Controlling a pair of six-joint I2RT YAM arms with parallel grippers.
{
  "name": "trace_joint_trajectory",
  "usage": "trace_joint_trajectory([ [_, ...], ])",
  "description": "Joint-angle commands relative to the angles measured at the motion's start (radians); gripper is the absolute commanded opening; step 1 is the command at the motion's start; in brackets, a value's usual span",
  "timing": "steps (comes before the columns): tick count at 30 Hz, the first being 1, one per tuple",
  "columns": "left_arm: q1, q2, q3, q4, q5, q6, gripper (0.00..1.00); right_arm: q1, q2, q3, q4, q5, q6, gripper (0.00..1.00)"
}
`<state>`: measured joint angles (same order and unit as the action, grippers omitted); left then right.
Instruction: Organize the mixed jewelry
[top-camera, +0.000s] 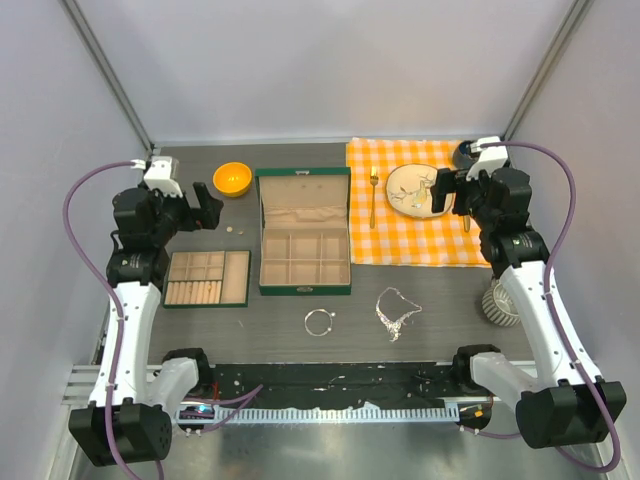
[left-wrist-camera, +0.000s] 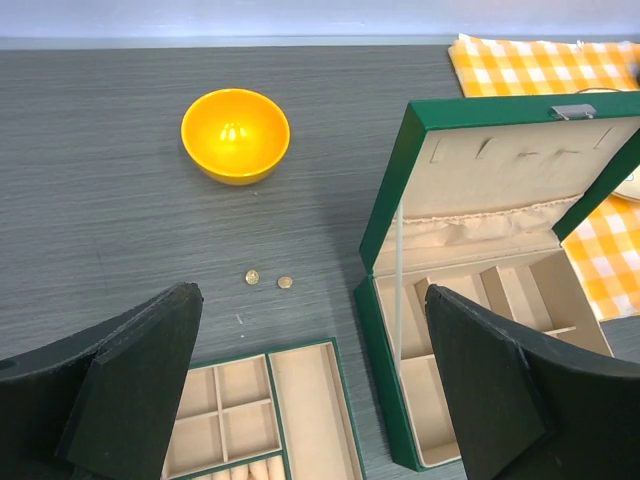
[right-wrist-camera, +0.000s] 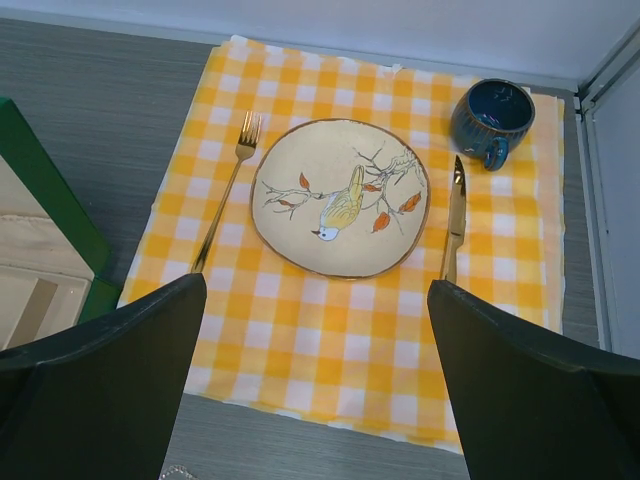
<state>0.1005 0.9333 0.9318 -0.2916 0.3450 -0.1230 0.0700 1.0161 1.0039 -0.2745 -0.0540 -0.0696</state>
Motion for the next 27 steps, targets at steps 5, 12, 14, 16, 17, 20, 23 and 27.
trace_joint_trajectory([
  [5,0.007,-0.027,0.035,0.000,0.028,0.005,1.00,-0.001,-0.008,0.018,-0.041,-0.053,-0.004,1.00],
  [12,0.005,-0.014,0.029,-0.014,0.071,0.032,1.00,0.001,-0.010,0.024,-0.224,-0.153,-0.171,1.00],
  [14,0.005,-0.011,0.022,-0.021,0.097,0.055,1.00,0.001,-0.013,0.035,-0.329,-0.202,-0.249,0.99],
  [16,0.005,-0.013,0.012,-0.020,0.121,0.075,1.00,0.001,-0.022,0.026,-0.389,-0.253,-0.367,0.99],
  [17,0.005,-0.011,-0.001,-0.020,0.140,0.097,1.00,0.002,-0.027,0.016,-0.425,-0.251,-0.390,0.99],
  [20,0.007,-0.005,-0.013,-0.023,0.149,0.108,1.00,0.008,-0.014,0.010,-0.515,-0.248,-0.473,0.99],
  [23,0.005,-0.004,-0.016,-0.032,0.183,0.118,1.00,0.013,0.016,0.009,-0.633,-0.270,-0.600,0.96],
  [27,0.007,0.002,-0.007,-0.050,0.239,0.146,1.00,0.022,0.035,-0.050,-0.661,-0.251,-0.687,0.92],
])
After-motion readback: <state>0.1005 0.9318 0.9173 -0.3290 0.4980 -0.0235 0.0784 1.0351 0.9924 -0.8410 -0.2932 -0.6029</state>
